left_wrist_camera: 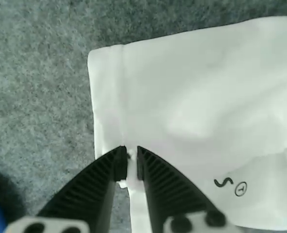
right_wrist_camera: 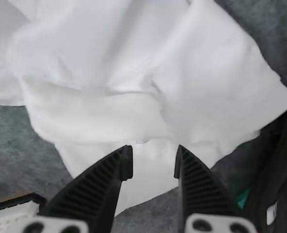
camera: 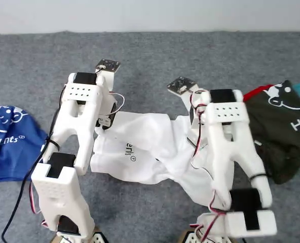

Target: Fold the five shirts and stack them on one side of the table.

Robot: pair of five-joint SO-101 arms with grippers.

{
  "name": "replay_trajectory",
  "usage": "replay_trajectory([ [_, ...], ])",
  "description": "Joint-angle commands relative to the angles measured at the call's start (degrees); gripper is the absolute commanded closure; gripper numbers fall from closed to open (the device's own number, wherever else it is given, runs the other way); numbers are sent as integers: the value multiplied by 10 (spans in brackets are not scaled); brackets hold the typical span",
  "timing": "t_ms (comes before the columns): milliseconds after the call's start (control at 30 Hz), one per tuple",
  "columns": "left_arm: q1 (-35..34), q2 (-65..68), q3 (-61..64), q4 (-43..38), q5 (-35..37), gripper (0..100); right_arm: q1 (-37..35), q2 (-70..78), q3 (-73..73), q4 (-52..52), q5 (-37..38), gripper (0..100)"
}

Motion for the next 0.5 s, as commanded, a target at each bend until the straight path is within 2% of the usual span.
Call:
replay_trajectory([
  [0,-1,-25,0,-6,-6,989,-11,-46,-18,68,-6,846],
  [133,-1,-25,0,-6,-6,989,-38,-56,55,86,-9,846],
  [467,-1,-25,0,-6,-6,989,-40,-60,182,-62,-36,846],
])
